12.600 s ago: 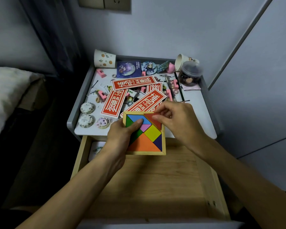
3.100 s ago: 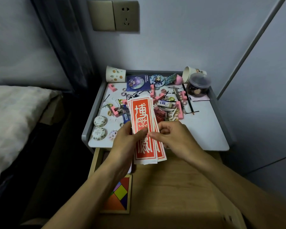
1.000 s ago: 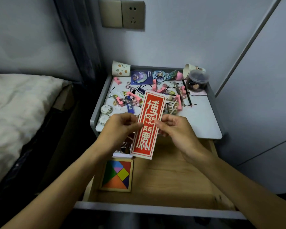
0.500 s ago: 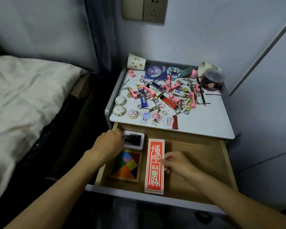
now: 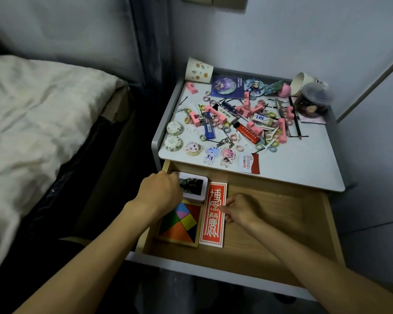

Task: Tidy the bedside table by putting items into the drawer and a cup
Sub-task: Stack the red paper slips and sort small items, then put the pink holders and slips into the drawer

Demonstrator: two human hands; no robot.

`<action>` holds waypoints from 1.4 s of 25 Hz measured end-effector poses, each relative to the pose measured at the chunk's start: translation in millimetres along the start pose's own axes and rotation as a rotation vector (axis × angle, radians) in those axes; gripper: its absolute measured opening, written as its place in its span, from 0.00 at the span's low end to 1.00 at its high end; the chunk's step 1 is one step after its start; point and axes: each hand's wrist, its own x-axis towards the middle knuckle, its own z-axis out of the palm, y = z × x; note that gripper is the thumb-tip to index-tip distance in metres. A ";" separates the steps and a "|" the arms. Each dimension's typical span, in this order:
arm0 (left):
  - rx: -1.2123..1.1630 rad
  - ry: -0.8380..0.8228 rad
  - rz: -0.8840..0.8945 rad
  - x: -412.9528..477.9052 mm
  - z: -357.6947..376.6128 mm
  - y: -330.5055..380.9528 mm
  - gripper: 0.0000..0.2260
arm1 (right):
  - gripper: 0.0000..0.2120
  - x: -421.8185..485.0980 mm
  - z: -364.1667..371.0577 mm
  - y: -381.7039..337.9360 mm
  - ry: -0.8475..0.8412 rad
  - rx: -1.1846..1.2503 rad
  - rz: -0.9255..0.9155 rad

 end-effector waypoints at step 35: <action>-0.050 0.315 0.274 177.1 -92.0 50.6 0.11 | 0.12 85.3 -200.5 -138.1 0.535 -0.439 -0.649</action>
